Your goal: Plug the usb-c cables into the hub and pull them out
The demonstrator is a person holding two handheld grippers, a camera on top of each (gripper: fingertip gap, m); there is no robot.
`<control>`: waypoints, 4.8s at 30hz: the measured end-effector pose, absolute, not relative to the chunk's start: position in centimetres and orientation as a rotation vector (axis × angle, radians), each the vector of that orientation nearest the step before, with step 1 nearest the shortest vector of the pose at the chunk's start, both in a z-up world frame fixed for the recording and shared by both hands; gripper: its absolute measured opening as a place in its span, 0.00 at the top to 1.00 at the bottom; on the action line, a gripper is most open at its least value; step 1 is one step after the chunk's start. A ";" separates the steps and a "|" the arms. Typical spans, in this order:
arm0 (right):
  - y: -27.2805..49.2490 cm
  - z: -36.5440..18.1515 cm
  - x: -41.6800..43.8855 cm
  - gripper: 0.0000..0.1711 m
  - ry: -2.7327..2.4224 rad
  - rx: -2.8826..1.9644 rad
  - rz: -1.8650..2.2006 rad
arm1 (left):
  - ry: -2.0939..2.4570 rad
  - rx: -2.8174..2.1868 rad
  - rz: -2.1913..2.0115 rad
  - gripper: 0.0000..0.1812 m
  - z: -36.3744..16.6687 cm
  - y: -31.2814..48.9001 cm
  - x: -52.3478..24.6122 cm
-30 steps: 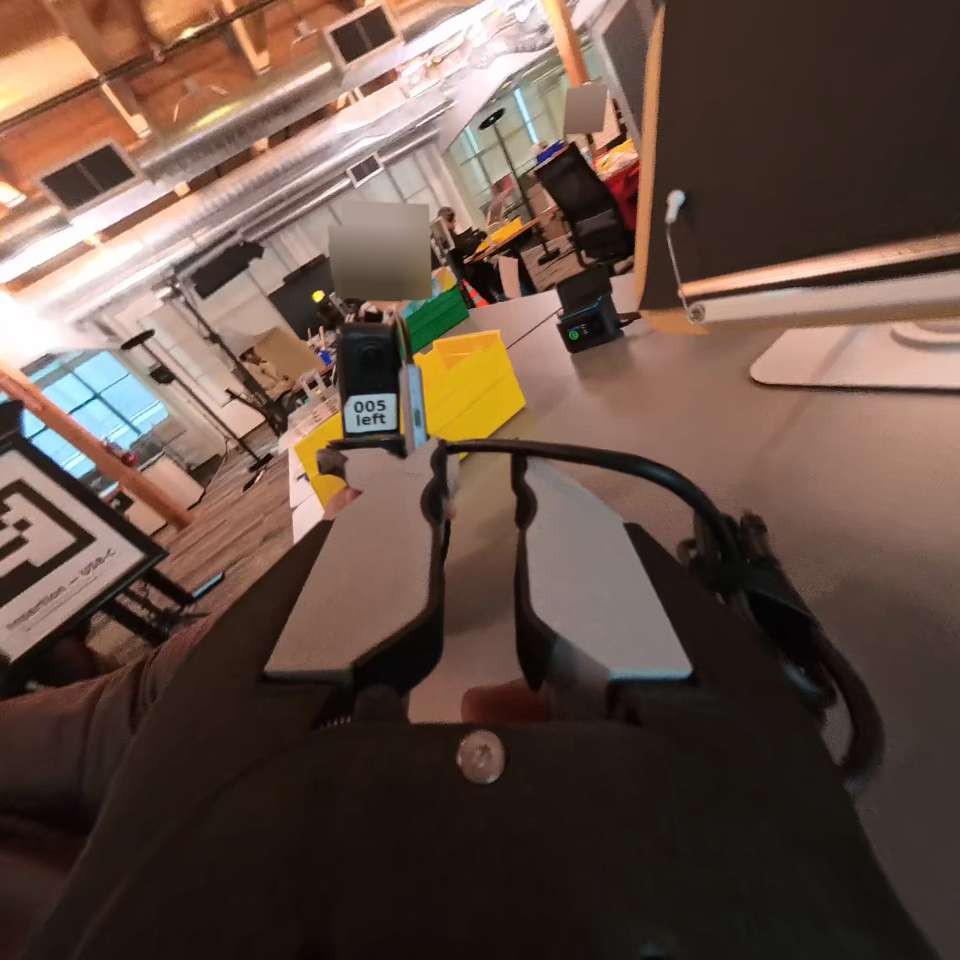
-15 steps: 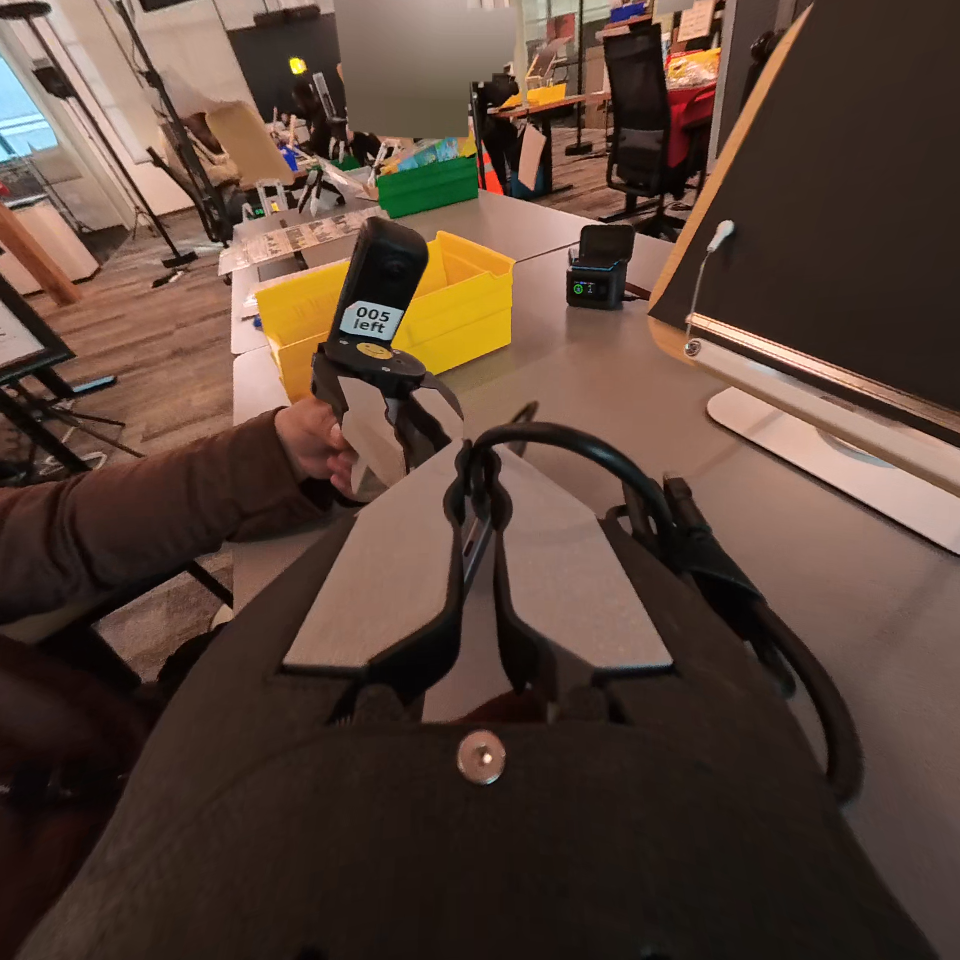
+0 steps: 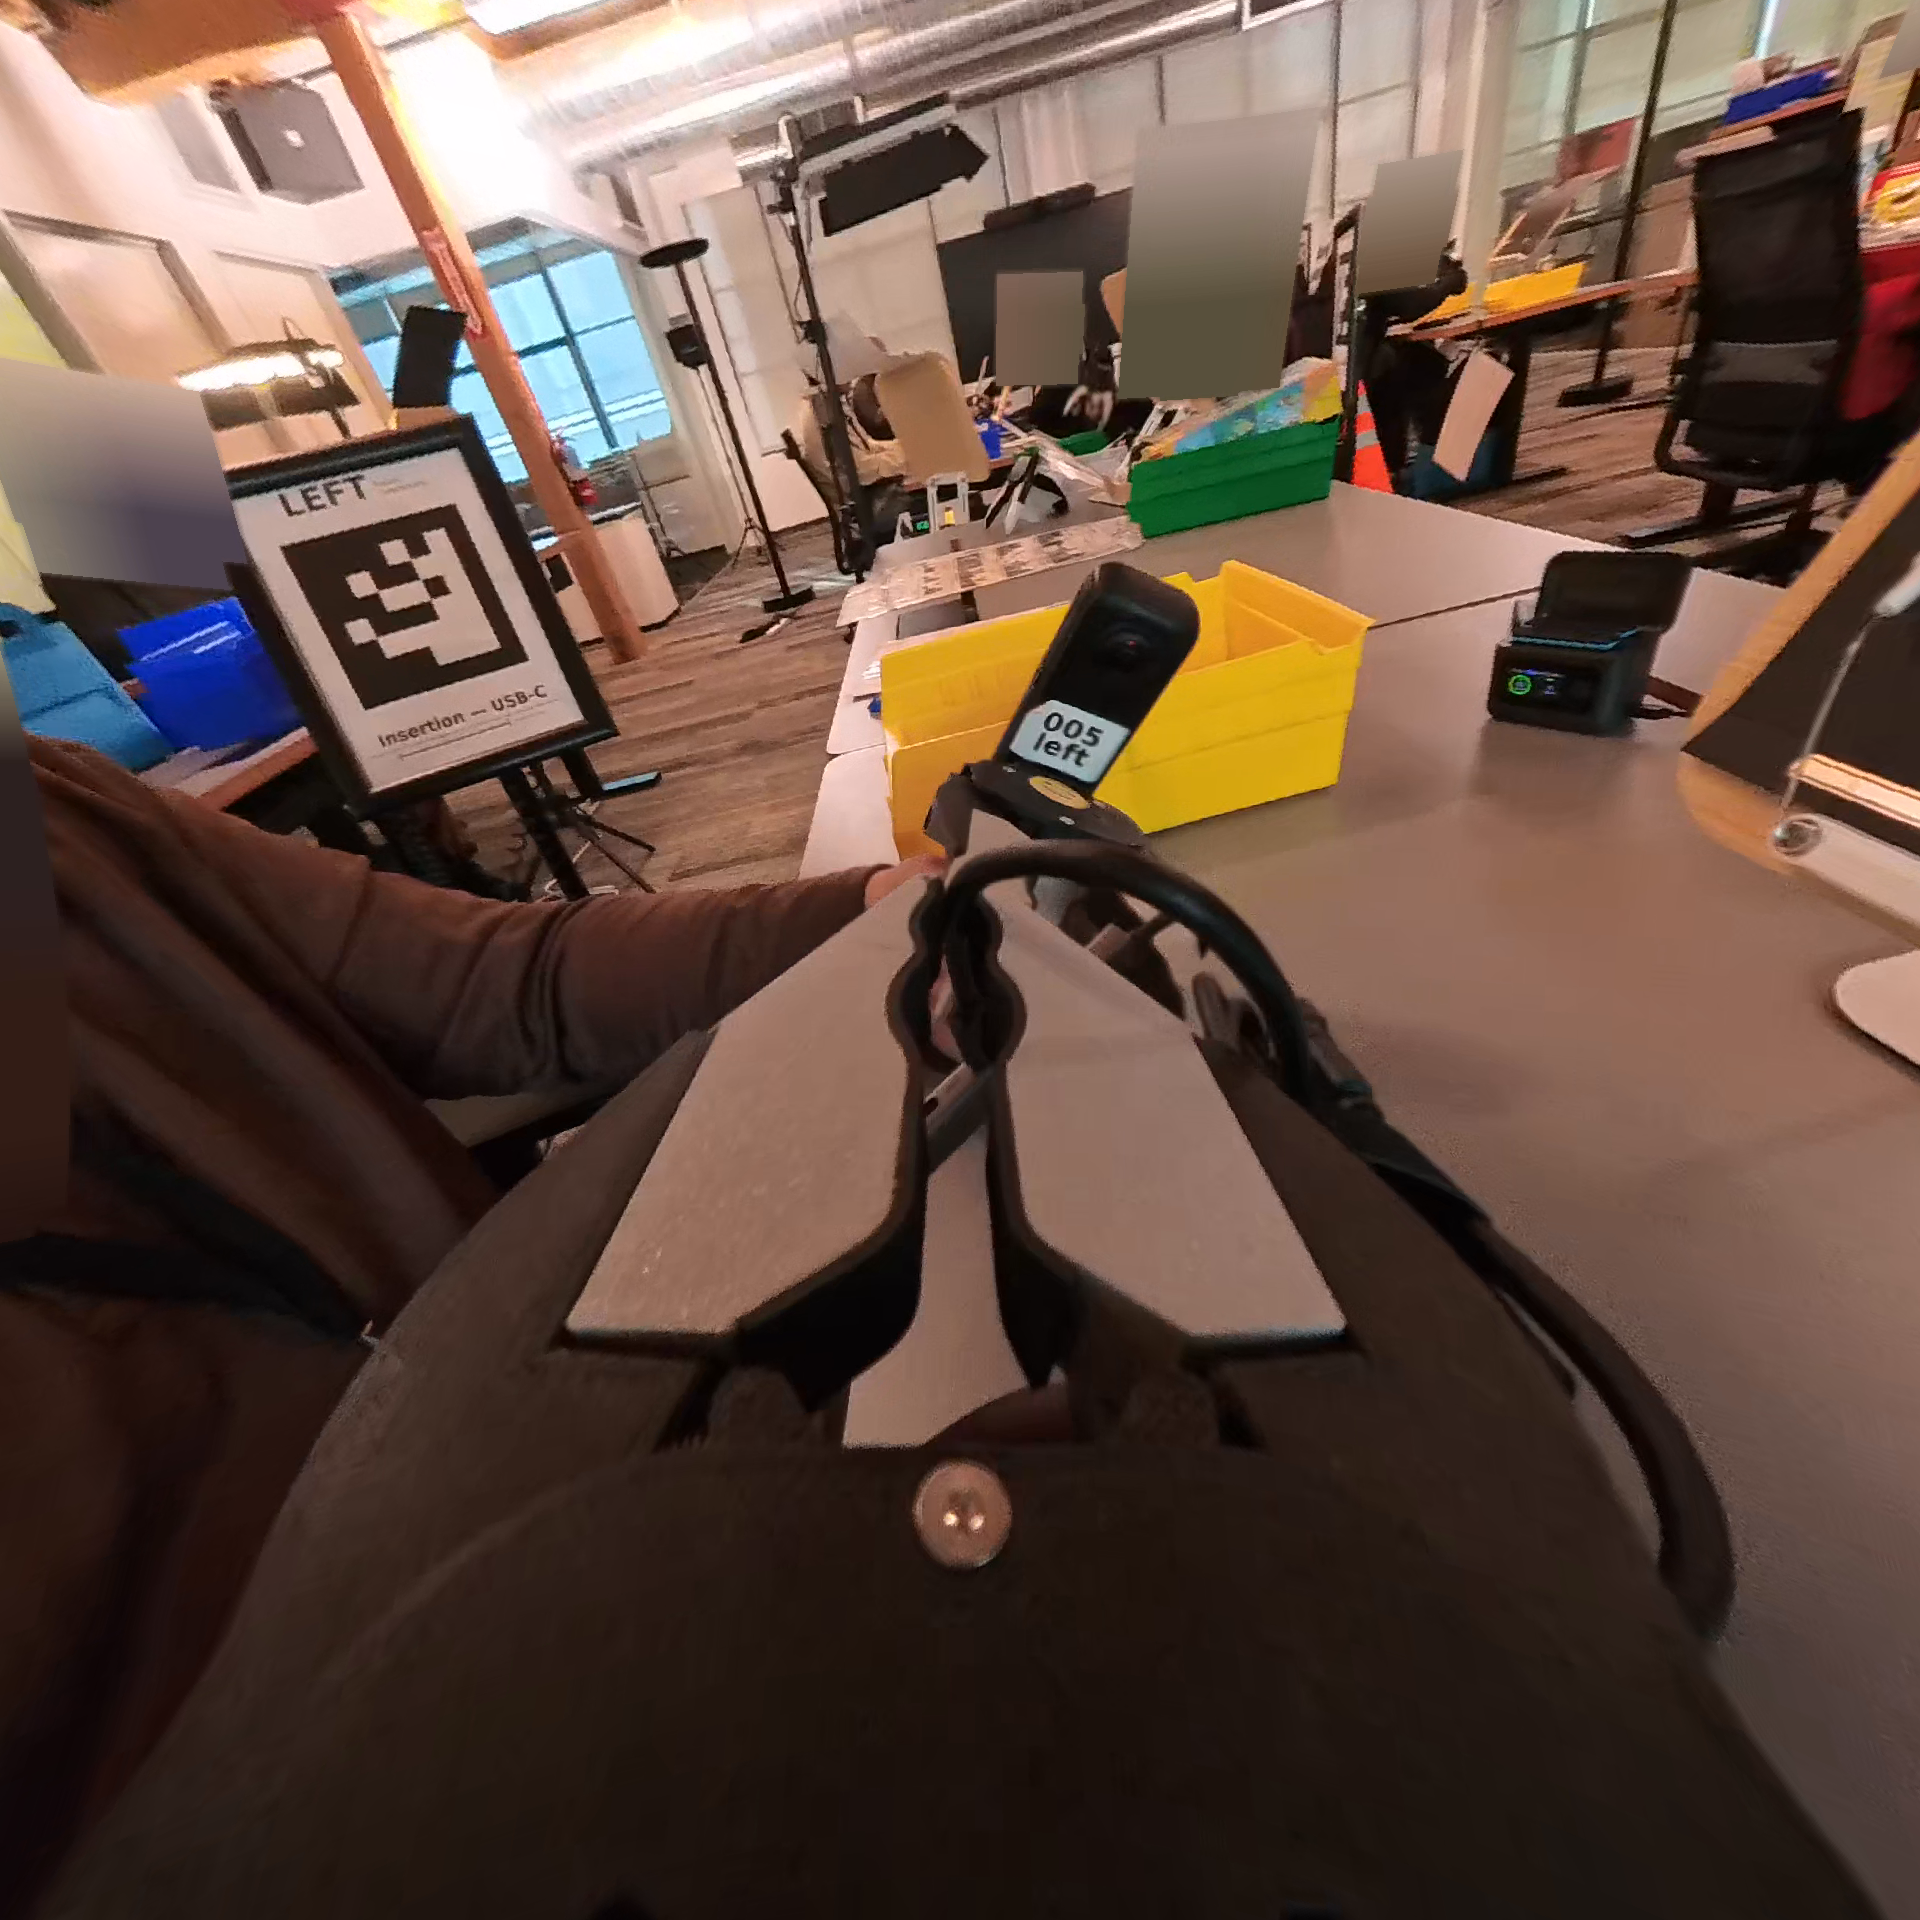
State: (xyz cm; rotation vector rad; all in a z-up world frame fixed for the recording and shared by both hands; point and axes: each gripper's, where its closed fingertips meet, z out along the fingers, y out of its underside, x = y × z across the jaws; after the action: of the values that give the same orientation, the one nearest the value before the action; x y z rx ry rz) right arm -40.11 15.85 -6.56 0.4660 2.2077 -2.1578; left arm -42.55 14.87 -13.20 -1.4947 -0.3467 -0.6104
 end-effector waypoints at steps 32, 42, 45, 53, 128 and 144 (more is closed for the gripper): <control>17.6 -12.5 -41.6 0.98 2.827 0.394 -1.827 | -0.197 -1.563 -0.491 0.76 -10.6 10.4 -41.7; 16.8 -14.8 -41.0 0.98 3.050 0.231 -1.554 | -0.090 -1.694 0.056 0.68 -11.6 11.0 -43.4; 17.3 -13.7 -40.7 0.98 3.125 0.175 -1.488 | -0.044 -1.600 0.061 0.67 -9.3 10.1 -42.5; 15.4 -11.6 -39.7 0.98 3.224 -0.015 -1.346 | 0.038 -1.898 0.033 0.67 -12.3 12.5 -40.1; 14.3 -10.5 -41.9 0.97 2.616 0.304 -2.005 | -0.171 -1.554 -0.260 0.96 -11.1 14.7 -41.6; 13.0 -9.2 -42.3 0.99 2.285 0.401 -2.224 | -0.203 -1.527 -0.339 0.96 -10.8 14.3 -41.5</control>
State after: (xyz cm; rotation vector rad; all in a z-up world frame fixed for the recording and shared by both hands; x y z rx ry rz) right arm -42.30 12.99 -9.16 0.4015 2.2850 -2.2239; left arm -41.47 14.25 -10.80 -1.5266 -0.2029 -0.3391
